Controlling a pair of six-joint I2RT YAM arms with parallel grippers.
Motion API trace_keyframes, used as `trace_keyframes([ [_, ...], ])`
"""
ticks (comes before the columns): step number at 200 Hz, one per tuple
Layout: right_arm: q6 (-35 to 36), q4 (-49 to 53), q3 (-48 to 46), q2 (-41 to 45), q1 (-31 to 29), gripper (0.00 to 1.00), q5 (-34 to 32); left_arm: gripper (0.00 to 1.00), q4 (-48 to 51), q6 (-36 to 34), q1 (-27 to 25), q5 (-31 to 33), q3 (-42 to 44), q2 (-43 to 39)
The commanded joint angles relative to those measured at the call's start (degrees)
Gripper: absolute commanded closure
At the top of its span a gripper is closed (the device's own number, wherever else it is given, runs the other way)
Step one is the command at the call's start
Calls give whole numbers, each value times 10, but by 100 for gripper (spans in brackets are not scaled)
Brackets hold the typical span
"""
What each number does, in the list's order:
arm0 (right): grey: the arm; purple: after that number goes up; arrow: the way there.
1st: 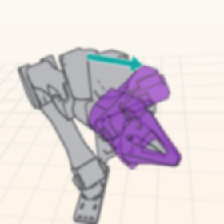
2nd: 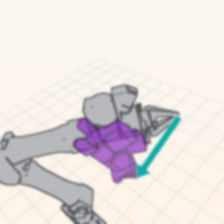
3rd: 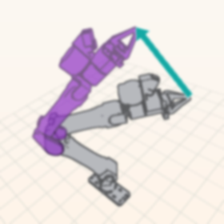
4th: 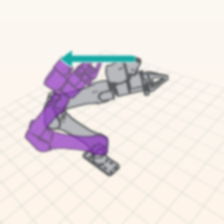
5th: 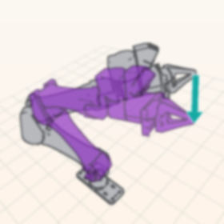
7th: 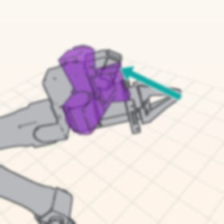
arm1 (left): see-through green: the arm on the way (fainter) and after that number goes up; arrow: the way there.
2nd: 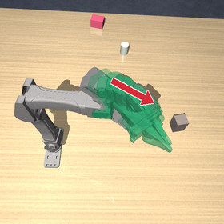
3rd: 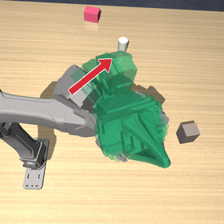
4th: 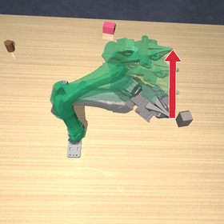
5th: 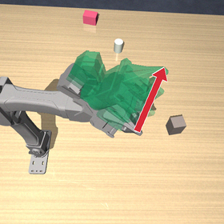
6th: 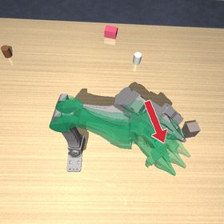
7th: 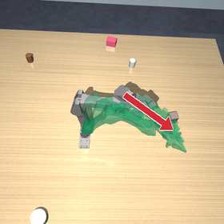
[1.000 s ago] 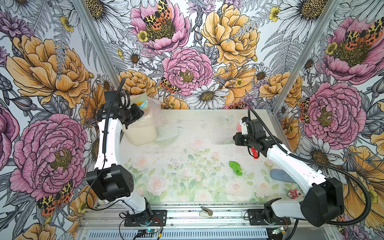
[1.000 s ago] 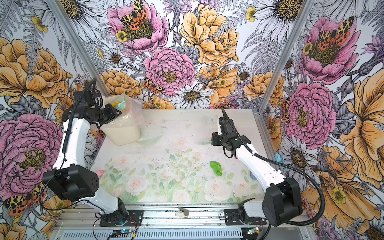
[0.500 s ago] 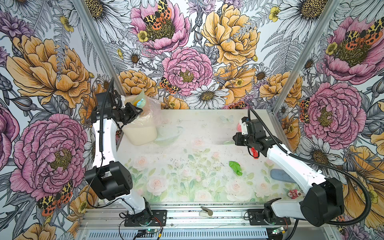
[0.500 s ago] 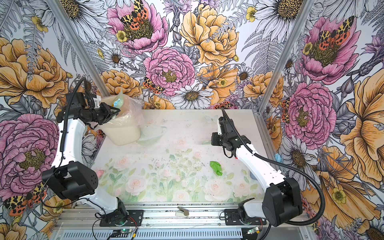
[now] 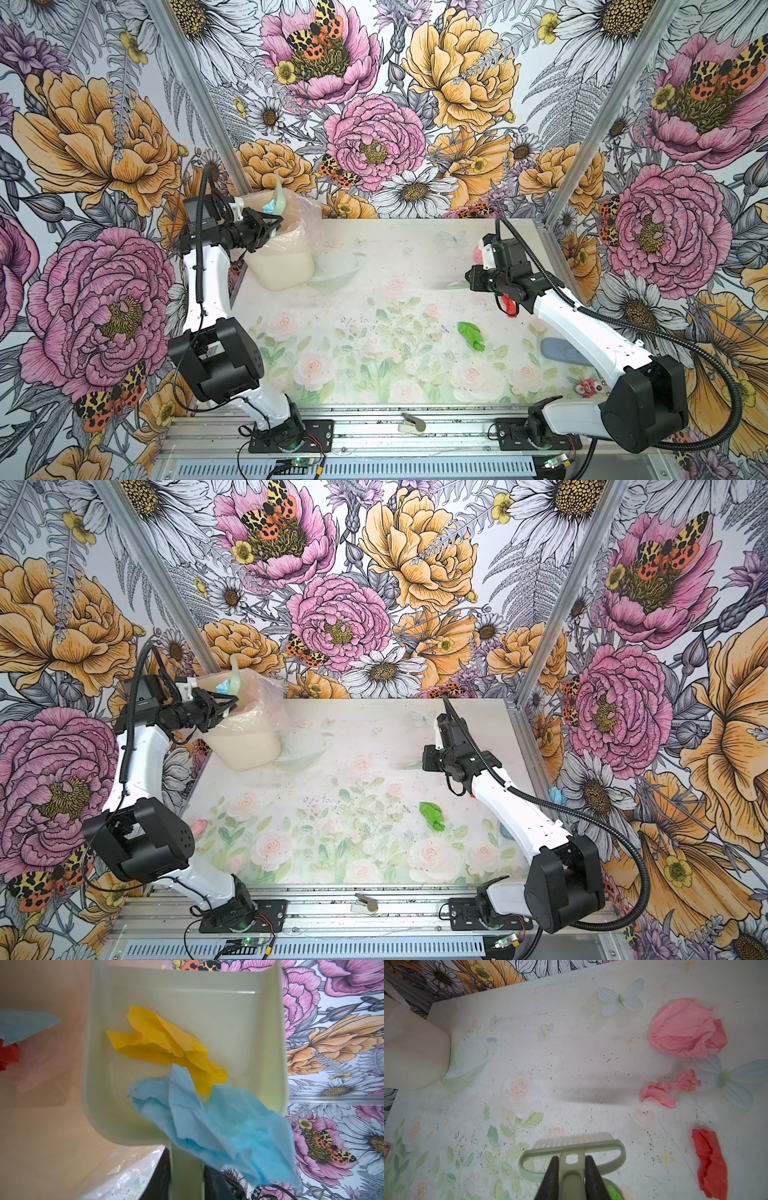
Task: Sweep away the paper scraps from the table
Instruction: 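Tilt the dustpan over the white bin with the left gripper to dump the scraps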
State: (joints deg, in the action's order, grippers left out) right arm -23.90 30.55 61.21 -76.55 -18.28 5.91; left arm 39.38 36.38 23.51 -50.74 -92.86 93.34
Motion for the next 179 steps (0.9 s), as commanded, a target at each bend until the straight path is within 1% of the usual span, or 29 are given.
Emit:
trace_keyframes([
  [1,10,-15,2,9,5,100,3,100,-47,30,6,-34,5,-26],
  [67,11,-16,-3,14,6,100,3,100,-71,52,8,-56,16,-28],
  [106,11,-16,-7,20,9,100,2,100,-109,81,9,-73,36,-30],
  [150,10,-16,-10,24,9,100,3,100,-134,103,15,-79,51,-37],
  [179,10,-16,-11,26,9,100,2,100,-136,104,15,-81,49,-37],
])
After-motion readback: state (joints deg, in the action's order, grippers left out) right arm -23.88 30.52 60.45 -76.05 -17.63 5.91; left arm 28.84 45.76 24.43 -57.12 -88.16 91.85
